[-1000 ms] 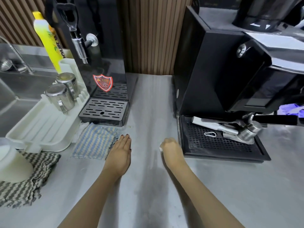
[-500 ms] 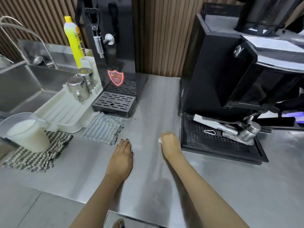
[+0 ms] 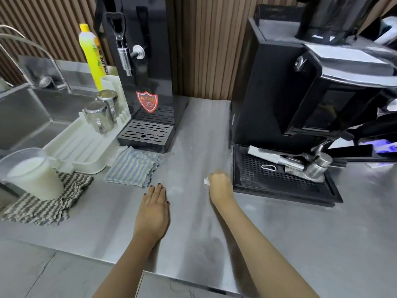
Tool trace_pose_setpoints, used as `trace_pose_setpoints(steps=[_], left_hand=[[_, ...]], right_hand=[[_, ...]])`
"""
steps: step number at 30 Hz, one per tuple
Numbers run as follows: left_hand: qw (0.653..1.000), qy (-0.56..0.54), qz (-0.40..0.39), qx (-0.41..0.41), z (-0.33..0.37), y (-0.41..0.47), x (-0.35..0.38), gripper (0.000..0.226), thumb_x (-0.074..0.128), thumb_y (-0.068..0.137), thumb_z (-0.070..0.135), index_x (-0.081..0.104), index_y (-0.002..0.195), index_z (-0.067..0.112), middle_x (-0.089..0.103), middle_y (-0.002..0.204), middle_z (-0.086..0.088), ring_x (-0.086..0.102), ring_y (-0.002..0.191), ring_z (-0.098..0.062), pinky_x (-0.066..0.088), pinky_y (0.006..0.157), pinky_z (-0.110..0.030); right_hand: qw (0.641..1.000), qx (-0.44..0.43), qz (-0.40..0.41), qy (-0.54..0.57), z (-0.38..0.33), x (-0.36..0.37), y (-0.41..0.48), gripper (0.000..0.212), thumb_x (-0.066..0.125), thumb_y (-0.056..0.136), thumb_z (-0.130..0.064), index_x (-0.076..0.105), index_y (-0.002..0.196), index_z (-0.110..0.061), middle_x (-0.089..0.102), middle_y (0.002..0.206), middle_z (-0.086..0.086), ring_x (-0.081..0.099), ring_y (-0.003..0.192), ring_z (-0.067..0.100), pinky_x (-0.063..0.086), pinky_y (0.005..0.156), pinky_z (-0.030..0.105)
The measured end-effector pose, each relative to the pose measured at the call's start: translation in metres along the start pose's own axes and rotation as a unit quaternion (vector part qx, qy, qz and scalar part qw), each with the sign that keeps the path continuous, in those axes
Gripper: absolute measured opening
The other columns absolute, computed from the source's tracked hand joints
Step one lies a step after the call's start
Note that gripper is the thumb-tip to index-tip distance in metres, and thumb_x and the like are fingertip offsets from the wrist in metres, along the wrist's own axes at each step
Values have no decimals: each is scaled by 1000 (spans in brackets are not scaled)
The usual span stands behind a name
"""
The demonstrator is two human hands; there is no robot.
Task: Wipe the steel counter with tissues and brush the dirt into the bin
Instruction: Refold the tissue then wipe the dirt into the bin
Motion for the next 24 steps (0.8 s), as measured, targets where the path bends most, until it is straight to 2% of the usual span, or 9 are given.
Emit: trace_pose_setpoints(steps=[6,8,10,12,15,17,19,21,24], left_hand=[[1000,8,-22,3,-2,1,1,84,-8,77,42,30,142,6,22,153,-8,13,143,-27,11,115,-36],[1000,12,-23,4,-1,2,0,83,-8,77,41,30,142,6,23,153,-9,14,143,-28,11,115,-37],[1000,17,-25,7,0,2,0,84,-9,77,41,29,143,6,22,153,-9,13,143,-27,10,115,-36],[999,21,-28,10,1,2,-2,82,-10,78,40,26,144,6,20,154,-8,11,143,-26,8,116,-36],[999,25,-33,8,2,3,-3,69,-1,86,34,21,145,6,15,155,-8,7,144,-25,5,116,-35],[999,25,-34,8,2,3,-4,62,7,90,30,20,145,6,14,155,-7,6,144,-25,4,116,-35],[999,24,-37,7,2,2,-4,58,9,93,28,19,145,7,13,155,-7,5,144,-25,4,116,-36],[999,23,-39,8,2,1,-4,58,9,92,27,19,145,7,12,155,-7,5,144,-24,4,116,-36],[999,21,-43,9,3,1,-5,51,16,98,24,15,146,9,8,156,-6,1,144,-23,3,117,-35]], right_hand=[[990,-108,64,-70,3,24,-39,54,76,-1,-11,33,30,-23,11,44,-3,32,36,5,-1,35,9],[995,-47,59,-70,3,3,-16,46,83,9,-9,45,31,-23,21,40,-4,40,35,8,17,28,9],[998,51,1,-30,-1,-10,4,13,78,59,-1,70,69,-4,63,69,11,65,67,22,49,54,22],[997,69,14,-34,-5,-3,8,14,65,75,4,68,87,1,66,91,16,65,84,26,51,67,27],[998,-9,5,-66,-17,21,-36,40,85,11,-2,57,38,-12,52,45,1,53,37,12,29,31,14],[997,-46,0,-62,-15,38,-55,46,83,1,-10,53,35,-16,40,40,-4,50,36,9,18,32,12],[996,-31,-12,-84,-14,26,-55,39,85,13,-9,59,41,-14,42,45,-3,57,44,13,29,34,13],[997,24,-9,-79,-6,5,-30,15,75,57,-1,68,70,-1,50,66,7,66,74,24,49,56,21],[993,108,16,-48,6,-1,3,20,49,86,7,63,99,4,60,101,14,61,98,28,51,78,34]])
Point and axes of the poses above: each hand's wrist, its own y-axis towards the middle knuckle, its own x-axis out of the palm, z = x × y, the point moved 4 cm from there along y, towards the middle knuckle
